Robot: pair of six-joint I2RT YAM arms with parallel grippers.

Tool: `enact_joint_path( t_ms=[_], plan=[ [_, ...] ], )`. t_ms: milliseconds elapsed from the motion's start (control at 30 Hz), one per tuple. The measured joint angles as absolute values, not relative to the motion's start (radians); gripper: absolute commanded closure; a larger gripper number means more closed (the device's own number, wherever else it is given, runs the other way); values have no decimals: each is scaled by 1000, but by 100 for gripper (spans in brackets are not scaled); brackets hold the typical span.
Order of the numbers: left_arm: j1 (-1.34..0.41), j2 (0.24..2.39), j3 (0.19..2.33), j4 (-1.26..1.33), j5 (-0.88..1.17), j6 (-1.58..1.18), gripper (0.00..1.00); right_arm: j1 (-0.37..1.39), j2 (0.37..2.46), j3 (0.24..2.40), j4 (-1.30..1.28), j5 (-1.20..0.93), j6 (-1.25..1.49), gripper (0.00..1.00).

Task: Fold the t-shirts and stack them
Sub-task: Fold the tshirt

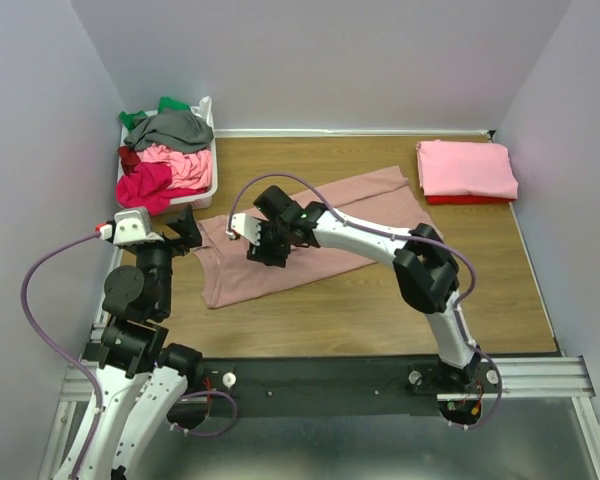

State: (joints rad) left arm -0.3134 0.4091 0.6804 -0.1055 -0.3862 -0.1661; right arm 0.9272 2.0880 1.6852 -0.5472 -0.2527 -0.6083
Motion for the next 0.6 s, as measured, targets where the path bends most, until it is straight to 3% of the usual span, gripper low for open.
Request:
enact_joint_path(
  t_ms=[200,433,500,567,600],
  plan=[
    [-313,371,680,-102,-413,-172,10,944,2240,1859,-535,-176,-556,36],
    [-313,371,680,-102,-413,-173,10,963,2296,1879,-537,-134,-538,37],
    [-313,371,680,-102,-413,-173,10,974,2304,1882,-537,-121,-536,42],
    [-313,371,680,-102,-413,-173,10,978,2311,1888,-538,-109,-530,53],
    [-313,371,680,-102,-413,-173,10,979,2313,1891,-538,-100,-527,63]
  ],
)
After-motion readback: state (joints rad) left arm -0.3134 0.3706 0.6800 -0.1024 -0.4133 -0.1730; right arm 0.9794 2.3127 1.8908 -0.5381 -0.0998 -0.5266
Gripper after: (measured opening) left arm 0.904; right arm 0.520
